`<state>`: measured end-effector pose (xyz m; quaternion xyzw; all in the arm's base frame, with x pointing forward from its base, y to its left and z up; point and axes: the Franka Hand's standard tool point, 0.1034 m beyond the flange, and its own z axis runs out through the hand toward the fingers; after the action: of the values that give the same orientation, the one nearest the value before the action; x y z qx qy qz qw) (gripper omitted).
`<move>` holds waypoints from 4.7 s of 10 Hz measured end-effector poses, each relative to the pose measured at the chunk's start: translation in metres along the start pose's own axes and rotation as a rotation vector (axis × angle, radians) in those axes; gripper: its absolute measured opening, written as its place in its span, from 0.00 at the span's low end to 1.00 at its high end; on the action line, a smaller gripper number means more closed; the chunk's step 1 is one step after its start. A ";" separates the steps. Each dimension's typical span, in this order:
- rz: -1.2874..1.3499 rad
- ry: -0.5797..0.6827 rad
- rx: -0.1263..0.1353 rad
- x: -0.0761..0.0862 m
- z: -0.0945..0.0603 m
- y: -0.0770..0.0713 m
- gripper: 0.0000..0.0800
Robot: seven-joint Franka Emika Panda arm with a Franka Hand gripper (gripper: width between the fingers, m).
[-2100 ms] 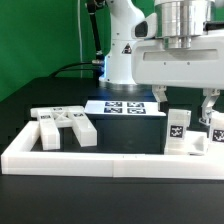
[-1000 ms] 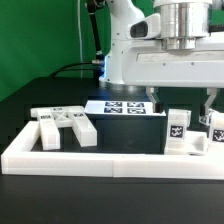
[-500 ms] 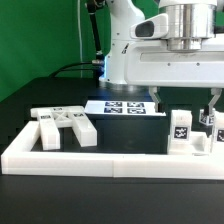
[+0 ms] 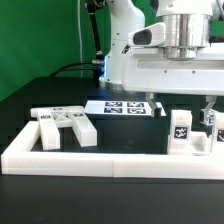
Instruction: Assemble chair
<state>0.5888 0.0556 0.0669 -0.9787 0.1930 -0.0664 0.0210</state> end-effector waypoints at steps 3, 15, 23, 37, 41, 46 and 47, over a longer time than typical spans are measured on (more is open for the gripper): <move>-0.079 0.022 0.000 -0.002 0.003 -0.001 0.81; -0.230 0.069 -0.026 -0.020 0.035 0.000 0.81; -0.232 0.053 -0.042 -0.027 0.049 0.007 0.81; -0.136 -0.047 -0.027 -0.013 -0.002 0.029 0.41; -0.108 -0.339 -0.048 -0.029 -0.005 0.034 0.41; -0.062 -0.724 -0.092 -0.029 -0.015 0.048 0.41; -0.056 -0.796 -0.105 -0.027 -0.012 0.053 0.41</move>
Offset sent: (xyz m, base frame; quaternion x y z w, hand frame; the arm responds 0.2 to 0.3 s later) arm -0.0091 0.0130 -0.0105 0.0142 0.0292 -0.1455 0.9888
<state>0.5423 0.0171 0.0723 -0.9327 0.1461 0.3270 0.0423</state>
